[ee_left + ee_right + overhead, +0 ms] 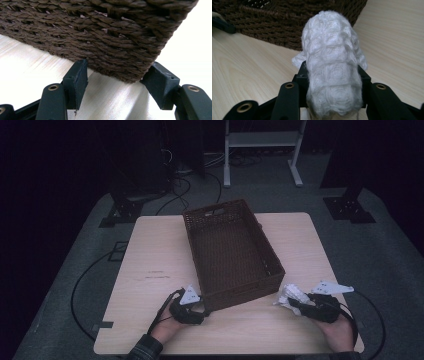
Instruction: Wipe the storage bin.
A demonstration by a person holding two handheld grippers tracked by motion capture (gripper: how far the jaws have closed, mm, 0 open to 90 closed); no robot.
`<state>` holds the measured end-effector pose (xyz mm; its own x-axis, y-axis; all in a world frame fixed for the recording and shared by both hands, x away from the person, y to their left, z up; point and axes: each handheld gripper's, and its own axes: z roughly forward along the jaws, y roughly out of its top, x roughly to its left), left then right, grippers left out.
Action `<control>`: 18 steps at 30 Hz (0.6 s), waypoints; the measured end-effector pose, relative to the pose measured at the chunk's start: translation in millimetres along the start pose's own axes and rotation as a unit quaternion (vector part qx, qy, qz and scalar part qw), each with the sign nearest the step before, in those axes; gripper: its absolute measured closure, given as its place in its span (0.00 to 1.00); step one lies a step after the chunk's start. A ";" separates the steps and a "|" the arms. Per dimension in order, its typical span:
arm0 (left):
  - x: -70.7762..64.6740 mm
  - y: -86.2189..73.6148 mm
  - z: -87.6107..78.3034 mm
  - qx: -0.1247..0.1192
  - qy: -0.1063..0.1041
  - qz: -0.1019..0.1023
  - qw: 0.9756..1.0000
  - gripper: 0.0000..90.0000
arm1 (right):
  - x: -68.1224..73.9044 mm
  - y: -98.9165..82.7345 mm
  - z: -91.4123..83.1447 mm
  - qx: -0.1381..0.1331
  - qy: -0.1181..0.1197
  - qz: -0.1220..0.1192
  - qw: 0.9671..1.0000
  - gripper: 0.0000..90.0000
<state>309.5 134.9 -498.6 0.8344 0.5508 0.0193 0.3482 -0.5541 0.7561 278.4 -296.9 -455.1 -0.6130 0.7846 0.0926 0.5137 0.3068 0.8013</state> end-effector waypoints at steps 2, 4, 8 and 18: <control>0.0 0.0 0.0 0.000 0.000 0.000 1.000 0.40 | 0.1 2.9 -2.6 -0.006 -0.002 -0.002 1.000 0.66; 0.0 0.0 0.0 0.000 0.000 0.000 1.000 0.40 | -0.2 6.3 -4.8 -0.012 -0.005 -0.003 1.000 0.66; -0.8 0.1 0.2 0.000 0.002 -0.002 1.000 0.40 | -0.6 14.1 -8.5 -0.027 -0.010 -0.004 1.000 0.66; -2.0 0.6 0.7 0.001 0.005 -0.004 1.000 0.40 | 2.0 33.7 -6.9 -0.047 -0.012 -0.020 0.999 0.66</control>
<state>308.3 133.1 -498.7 0.8268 0.5622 0.0196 0.3562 -0.5501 0.7554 290.3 -288.7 -423.8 -0.6167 0.7858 0.0463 0.4305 0.2875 0.8556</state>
